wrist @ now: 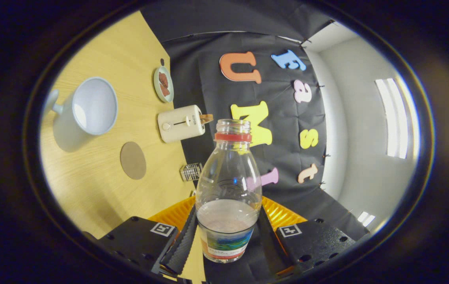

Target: Take the bottle from table, then pour the juice into the cup, finally place the bottle on the coaster

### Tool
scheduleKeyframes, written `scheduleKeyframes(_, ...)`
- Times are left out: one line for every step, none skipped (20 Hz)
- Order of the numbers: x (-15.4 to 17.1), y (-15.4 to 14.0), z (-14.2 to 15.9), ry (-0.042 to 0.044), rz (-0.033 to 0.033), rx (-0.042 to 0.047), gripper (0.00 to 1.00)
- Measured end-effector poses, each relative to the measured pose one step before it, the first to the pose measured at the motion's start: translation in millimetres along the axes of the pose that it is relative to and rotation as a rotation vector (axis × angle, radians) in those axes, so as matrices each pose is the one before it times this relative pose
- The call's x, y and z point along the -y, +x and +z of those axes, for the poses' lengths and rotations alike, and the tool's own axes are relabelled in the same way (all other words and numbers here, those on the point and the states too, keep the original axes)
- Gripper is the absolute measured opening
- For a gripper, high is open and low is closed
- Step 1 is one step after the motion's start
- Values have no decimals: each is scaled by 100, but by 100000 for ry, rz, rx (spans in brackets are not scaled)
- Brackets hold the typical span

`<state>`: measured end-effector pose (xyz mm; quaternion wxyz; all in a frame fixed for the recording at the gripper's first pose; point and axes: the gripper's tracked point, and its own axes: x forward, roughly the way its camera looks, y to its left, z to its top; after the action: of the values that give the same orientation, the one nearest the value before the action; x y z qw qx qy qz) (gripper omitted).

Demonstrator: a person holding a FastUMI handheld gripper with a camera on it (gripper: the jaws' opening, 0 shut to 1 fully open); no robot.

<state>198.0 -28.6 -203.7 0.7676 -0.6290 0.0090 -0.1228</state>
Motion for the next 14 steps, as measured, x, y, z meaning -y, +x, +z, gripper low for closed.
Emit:
scheduleKeyframes(-47, -138, 212, -1900, -59, 620, 81)
scheduleKeyframes(-107, -89, 228, -1951, -145, 833, 81)
scheduleKeyframes(22, 97, 268, -2273, -439, 863, 81)
scheduleKeyframes(55, -29, 138, -2596, -572, 580, 81)
scheduleKeyframes(88, -17, 80, -2392, -598, 659, 81)
scheduleKeyframes(52, -251, 78, -2338, -182, 1102, 81)
scheduleKeyframes(-97, -153, 110, -2849, 143, 980, 81)
scheduleKeyframes(-71, -3, -20, -2529, -437, 487, 81)
scheduleKeyframes(-186, 147, -36, -1881, -425, 451, 81)
scheduleKeyframes(-61, -76, -144, -1080, -213, -63, 81)
scheduleKeyframes(37, 102, -207, -366, -216, -133, 81)
scheduleKeyframes(-2, 56, 98, -342, 123, 119, 81)
scheduleKeyframes(8, 28, 185, -942, -91, 337, 81)
scheduleKeyframes(193, -105, 139, -1321, -625, 615, 81)
